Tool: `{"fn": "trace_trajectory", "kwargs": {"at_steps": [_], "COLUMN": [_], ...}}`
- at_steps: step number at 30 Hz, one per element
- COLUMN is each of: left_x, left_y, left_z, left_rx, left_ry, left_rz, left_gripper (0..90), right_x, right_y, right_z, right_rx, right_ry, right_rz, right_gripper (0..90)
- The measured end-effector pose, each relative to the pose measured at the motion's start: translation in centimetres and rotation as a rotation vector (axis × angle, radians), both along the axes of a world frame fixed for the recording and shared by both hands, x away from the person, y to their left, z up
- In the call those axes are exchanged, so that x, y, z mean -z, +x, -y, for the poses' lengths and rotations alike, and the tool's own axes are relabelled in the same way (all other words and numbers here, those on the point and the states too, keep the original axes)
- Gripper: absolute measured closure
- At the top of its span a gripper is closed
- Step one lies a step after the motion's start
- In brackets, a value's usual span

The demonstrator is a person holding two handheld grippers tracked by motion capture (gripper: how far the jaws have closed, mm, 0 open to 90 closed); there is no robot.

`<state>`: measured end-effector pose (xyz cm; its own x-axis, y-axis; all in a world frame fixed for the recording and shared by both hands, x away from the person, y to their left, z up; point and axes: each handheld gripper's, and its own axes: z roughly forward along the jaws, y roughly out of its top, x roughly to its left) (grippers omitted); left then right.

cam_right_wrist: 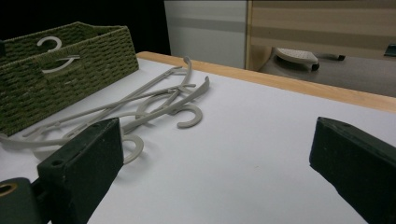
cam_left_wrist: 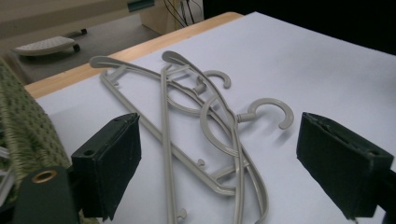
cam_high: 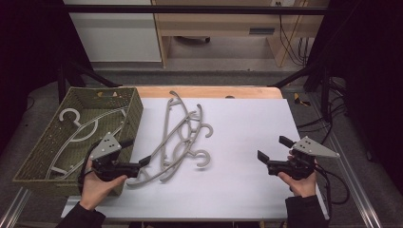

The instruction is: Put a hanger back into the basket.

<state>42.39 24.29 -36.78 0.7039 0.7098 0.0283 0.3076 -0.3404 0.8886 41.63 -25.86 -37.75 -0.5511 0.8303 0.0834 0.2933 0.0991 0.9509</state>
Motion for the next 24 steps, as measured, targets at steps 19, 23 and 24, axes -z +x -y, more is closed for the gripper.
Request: {"fn": "trace_trajectory", "kwargs": {"at_steps": [19, 23, 24], "left_x": [3.6, 4.7, 5.0], "left_y": [3.0, 3.9, 4.1], "left_z": [6.7, 7.3, 7.3], "left_rx": [0.079, 0.072, 0.073], "left_ry": [0.192, 0.224, 0.237], "left_rz": [-0.15, -0.197, -0.204], "left_gripper": [31.1, 38.4, 40.1], "right_x": [-0.1, -0.1, 0.0], "right_y": [0.0, 0.0, 0.0], "right_z": [0.0, 0.0, 0.0], "right_rx": [-0.008, -0.008, -0.008], "right_ry": [0.009, 0.007, 0.007], "right_rz": [-0.003, -0.003, -0.002], "right_gripper": [3.2, 3.3, 3.3]}}
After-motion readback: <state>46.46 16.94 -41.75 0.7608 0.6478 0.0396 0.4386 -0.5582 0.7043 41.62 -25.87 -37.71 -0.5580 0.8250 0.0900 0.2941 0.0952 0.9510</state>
